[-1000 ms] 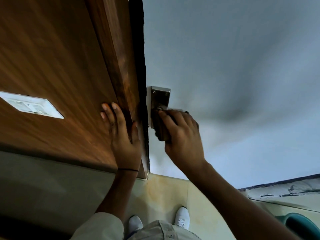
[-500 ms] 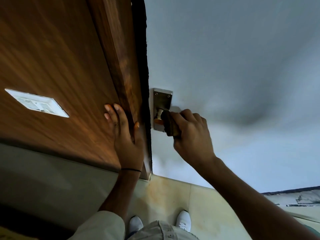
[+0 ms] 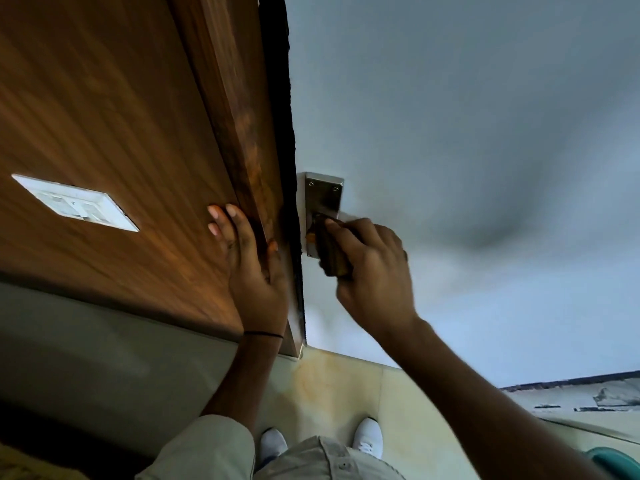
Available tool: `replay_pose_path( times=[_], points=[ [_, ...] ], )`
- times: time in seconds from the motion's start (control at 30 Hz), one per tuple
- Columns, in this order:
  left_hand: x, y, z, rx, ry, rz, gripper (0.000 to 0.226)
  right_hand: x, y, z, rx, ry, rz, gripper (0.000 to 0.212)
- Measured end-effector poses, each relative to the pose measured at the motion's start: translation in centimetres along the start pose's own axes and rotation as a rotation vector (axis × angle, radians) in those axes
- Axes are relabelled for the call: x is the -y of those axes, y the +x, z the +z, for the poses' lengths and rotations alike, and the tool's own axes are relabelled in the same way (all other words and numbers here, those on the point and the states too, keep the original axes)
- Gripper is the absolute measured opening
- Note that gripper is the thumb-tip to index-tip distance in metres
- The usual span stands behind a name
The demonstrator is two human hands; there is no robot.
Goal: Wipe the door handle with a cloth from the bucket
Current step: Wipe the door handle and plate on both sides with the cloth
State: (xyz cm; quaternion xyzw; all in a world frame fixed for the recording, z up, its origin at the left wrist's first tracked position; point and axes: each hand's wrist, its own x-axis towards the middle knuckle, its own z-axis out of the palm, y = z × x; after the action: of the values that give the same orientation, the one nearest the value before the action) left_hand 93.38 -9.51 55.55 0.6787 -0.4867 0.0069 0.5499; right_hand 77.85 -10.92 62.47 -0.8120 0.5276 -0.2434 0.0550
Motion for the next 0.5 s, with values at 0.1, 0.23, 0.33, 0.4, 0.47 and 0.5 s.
replay_pose_path(
  times=[0.1,0.23,0.33,0.4,0.47,0.5],
  points=[
    [-0.2,0.0,0.0,0.002,-0.01,0.022,0.07,2.9,0.9,1.0,-0.007,0.084,-0.017,0.058],
    [0.3,0.0,-0.2,0.006,0.005,0.037,0.069,-0.2,-0.8,0.6,-0.043,0.028,-0.085,0.054],
    [0.5,0.0,-0.3,0.009,0.017,0.044,0.068,-2.8,-2.2,-0.1,-0.083,0.028,-0.062,0.06],
    [0.3,0.0,-0.4,0.017,0.012,0.032,0.068,-1.9,-1.6,0.4,-0.131,0.017,-0.052,0.057],
    [0.2,0.1,-0.4,0.02,0.005,0.021,0.068,0.7,-0.3,1.4,-0.129,0.021,-0.065,0.049],
    [0.2,0.1,-0.5,0.023,0.006,0.02,0.069,1.9,0.3,1.7,-0.099,0.031,-0.075,0.05]
  ],
)
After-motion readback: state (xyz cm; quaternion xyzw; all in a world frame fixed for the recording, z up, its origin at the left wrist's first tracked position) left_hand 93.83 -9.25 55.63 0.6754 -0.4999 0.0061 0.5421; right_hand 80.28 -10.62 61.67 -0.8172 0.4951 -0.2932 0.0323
